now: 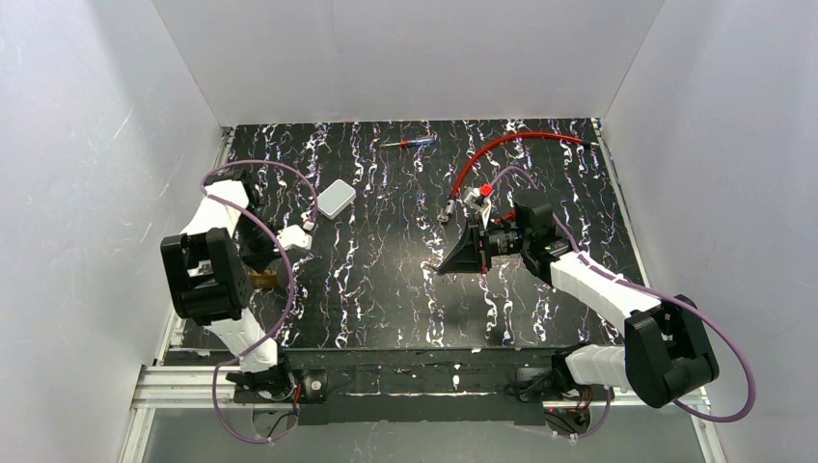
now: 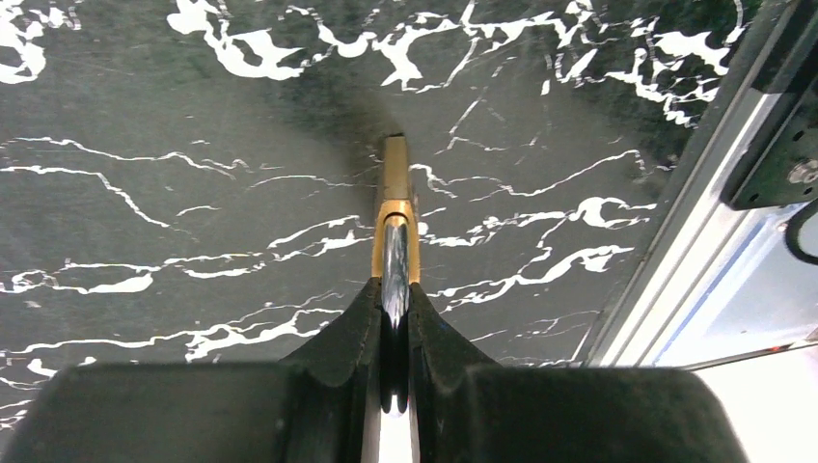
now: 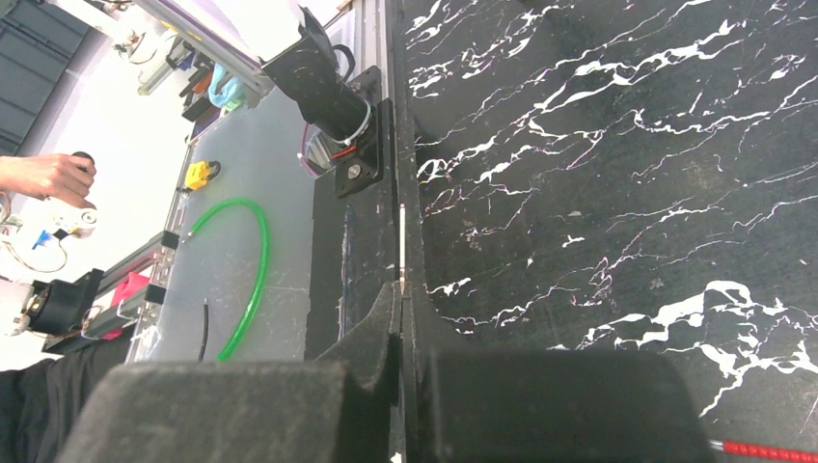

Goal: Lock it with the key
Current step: Place the lock at the center of the board.

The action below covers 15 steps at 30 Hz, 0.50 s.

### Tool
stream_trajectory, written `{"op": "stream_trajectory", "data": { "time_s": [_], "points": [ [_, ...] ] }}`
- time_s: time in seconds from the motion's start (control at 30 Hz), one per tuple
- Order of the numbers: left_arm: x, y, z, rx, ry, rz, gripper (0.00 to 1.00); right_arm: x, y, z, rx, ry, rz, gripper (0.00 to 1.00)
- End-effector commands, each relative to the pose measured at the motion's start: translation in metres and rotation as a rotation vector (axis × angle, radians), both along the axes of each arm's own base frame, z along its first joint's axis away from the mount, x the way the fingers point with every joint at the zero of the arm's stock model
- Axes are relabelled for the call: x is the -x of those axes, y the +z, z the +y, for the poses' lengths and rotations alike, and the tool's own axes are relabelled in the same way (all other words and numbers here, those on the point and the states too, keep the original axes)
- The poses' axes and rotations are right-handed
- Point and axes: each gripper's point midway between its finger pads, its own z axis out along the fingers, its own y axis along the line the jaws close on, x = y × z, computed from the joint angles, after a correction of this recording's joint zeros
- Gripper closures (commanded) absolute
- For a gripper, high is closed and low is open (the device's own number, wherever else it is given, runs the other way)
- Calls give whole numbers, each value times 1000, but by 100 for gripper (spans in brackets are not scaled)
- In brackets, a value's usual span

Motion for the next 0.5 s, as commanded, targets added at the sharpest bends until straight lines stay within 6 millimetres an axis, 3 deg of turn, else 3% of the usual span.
{"op": "stream_trajectory", "data": {
  "time_s": [0.0, 0.2, 0.47],
  "points": [
    [-26, 6, -1, -8, -31, -41, 98, 1, 0, 0, 2, -2, -35, 99],
    [-53, -9, -3, -33, -48, -82, 74, -1, -2, 0, 5, -4, -38, 99],
    [-90, -8, -6, -55, 42, -153, 66, -1, -6, -1, 16, -15, -41, 99]
  ]
}}
